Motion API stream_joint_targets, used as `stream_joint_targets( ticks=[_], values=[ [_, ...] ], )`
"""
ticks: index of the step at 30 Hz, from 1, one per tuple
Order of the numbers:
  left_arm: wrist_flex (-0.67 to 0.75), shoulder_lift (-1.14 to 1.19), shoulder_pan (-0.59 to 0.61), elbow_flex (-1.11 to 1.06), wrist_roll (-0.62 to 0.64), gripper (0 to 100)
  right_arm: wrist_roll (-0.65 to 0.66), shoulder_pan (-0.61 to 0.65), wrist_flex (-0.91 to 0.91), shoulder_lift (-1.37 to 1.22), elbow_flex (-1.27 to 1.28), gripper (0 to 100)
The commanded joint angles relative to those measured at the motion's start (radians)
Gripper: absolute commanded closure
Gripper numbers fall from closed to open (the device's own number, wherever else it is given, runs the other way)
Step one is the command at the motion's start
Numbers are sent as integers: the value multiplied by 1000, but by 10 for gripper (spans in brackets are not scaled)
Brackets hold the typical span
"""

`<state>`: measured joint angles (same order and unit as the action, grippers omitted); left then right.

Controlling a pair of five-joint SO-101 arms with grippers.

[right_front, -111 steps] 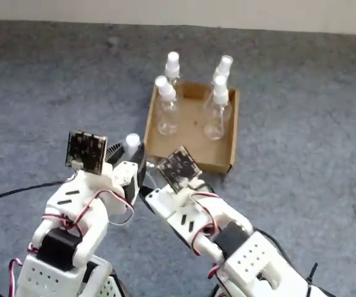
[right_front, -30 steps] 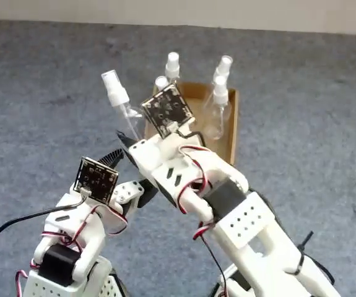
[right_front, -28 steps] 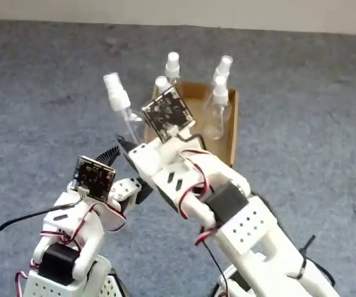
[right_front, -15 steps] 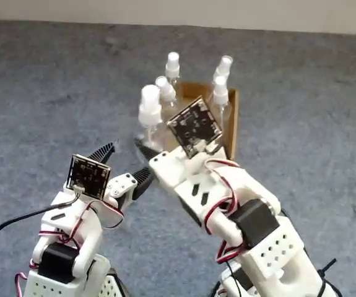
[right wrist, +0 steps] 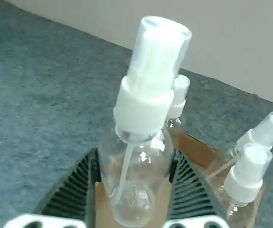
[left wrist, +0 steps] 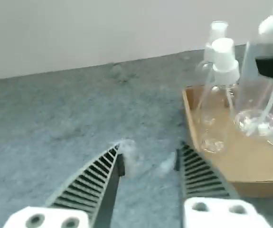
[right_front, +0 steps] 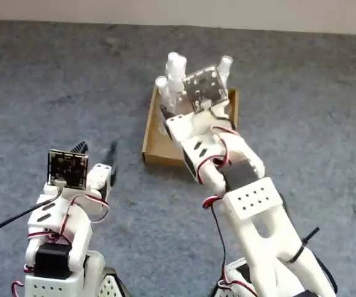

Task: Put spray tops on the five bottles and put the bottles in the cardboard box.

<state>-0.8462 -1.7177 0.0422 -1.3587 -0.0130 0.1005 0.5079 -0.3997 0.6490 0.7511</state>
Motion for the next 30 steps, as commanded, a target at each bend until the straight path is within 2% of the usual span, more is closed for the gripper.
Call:
stream_joint_targets(
  ticks=[1,7,30],
  values=[
    [20,-7,18,-16,12,918,12,-18,145,-1,87,995],
    [57,-7,18,-38,12,918,12,-19,271,-8,213,995],
    [54,-7,16,-38,14,918,12,-18,395,-12,325,995]
  ],
)
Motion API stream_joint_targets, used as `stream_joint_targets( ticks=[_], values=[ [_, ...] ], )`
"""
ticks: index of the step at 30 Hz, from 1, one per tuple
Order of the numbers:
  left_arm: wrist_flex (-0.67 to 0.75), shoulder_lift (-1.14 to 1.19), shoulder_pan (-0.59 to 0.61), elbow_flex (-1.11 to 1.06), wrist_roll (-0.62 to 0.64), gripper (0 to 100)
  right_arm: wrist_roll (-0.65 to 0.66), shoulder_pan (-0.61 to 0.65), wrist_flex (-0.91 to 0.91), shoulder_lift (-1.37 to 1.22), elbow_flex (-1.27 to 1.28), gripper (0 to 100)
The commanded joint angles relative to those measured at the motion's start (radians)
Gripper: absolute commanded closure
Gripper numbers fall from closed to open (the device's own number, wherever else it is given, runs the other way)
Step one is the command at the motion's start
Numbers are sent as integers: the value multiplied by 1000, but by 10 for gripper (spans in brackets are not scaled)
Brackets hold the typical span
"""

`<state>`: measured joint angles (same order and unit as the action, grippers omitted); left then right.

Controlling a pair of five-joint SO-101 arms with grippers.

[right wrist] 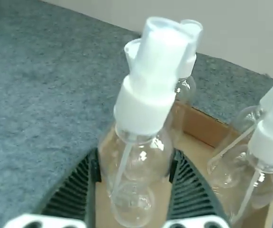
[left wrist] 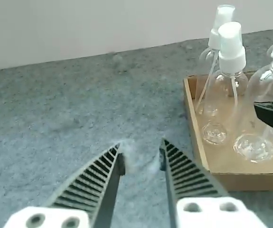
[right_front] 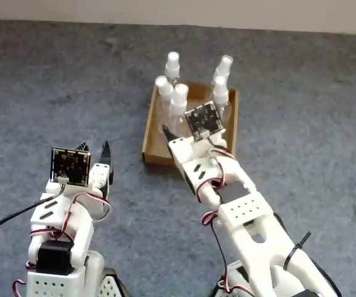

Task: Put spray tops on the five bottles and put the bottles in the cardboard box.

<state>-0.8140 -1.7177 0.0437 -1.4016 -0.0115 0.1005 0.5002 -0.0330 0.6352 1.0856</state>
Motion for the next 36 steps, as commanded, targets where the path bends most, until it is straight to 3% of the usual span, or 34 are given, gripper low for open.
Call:
stream_joint_targets(
  ticks=[1,24,31,36],
  values=[
    [21,-7,15,5,12,918,12,-10,28,2,-10,995],
    [21,-7,15,5,12,918,11,-5,119,-124,50,991],
    [21,-7,15,5,12,918,6,-4,119,-120,76,855],
    [21,-7,15,4,12,918,11,-4,119,-120,76,811]
  ],
)
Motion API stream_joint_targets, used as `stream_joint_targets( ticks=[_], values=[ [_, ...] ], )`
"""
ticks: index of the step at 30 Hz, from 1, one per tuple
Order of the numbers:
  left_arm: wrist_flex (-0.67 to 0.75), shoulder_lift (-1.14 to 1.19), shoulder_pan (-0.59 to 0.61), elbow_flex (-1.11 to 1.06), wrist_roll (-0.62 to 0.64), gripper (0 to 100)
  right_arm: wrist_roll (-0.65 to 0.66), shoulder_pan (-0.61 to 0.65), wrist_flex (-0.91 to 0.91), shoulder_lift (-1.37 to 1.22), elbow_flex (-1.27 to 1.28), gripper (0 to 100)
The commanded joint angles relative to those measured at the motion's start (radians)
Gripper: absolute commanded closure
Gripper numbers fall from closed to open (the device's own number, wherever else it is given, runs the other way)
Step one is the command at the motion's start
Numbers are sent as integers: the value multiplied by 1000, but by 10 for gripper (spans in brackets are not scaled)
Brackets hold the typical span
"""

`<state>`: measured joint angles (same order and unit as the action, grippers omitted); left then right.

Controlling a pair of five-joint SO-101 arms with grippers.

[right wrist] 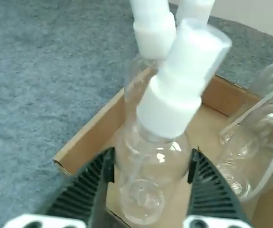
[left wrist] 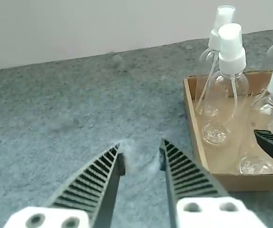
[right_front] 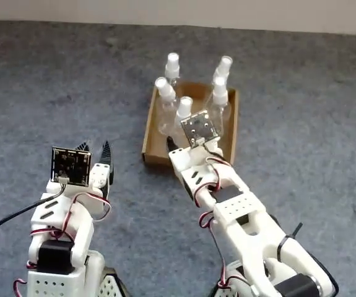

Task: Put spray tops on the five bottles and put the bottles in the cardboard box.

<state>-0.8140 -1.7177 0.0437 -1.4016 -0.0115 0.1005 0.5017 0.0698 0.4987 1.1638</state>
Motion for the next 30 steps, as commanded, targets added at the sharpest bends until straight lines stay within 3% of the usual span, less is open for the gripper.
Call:
stream_joint_targets(
  ticks=[1,18,30],
  values=[
    [21,-7,15,4,12,918,11,-4,16,16,-2,808],
    [23,-7,-31,-12,6,918,11,30,13,18,-8,736],
    [23,-7,-31,-12,6,918,8,31,-269,229,-120,735]
  ],
)
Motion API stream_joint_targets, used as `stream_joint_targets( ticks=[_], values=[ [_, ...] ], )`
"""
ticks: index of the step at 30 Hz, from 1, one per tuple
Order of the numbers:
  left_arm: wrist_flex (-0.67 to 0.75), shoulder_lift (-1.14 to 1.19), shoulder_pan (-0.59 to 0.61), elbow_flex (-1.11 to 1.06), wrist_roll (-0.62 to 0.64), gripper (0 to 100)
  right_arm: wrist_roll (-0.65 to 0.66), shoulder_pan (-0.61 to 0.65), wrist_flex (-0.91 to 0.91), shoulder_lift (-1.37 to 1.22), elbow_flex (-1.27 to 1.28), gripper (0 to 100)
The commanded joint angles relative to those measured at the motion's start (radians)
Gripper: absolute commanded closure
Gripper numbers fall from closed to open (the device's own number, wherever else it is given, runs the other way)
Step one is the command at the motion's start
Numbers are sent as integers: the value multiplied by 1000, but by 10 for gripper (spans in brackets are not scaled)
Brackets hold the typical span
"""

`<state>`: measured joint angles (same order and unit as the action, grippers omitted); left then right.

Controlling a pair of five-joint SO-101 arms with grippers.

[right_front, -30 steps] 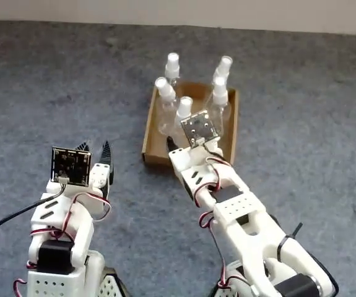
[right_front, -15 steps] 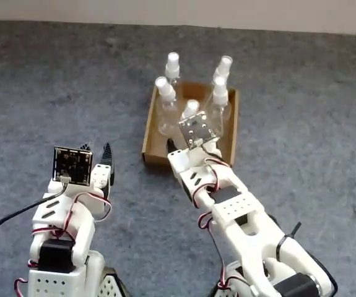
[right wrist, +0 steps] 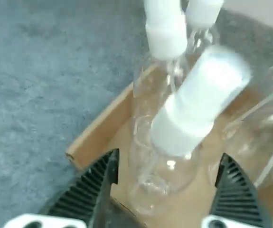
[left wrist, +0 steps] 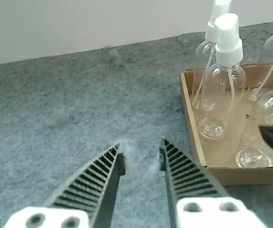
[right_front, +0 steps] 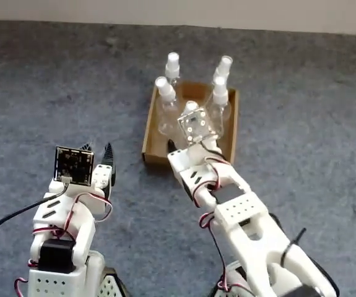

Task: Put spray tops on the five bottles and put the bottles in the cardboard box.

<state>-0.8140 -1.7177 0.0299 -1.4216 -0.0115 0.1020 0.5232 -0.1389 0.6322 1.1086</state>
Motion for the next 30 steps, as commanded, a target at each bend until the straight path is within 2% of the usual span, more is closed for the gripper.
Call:
stream_joint_targets(
  ticks=[1,16,18,22,24,27,30],
  values=[
    [23,-7,-18,8,6,918,5,10,-93,120,-67,735],
    [23,-7,-15,7,6,919,9,5,-489,565,-59,742],
    [23,-7,-15,12,6,921,11,5,-567,611,-47,779],
    [35,-8,-18,28,5,921,11,-4,-651,740,25,932],
    [46,-8,-15,33,5,922,12,-50,-671,820,82,998],
    [38,-8,-12,24,5,922,49,-157,-694,943,189,988],
    [37,-10,-10,24,5,922,172,-231,-725,1073,325,991]
  ],
)
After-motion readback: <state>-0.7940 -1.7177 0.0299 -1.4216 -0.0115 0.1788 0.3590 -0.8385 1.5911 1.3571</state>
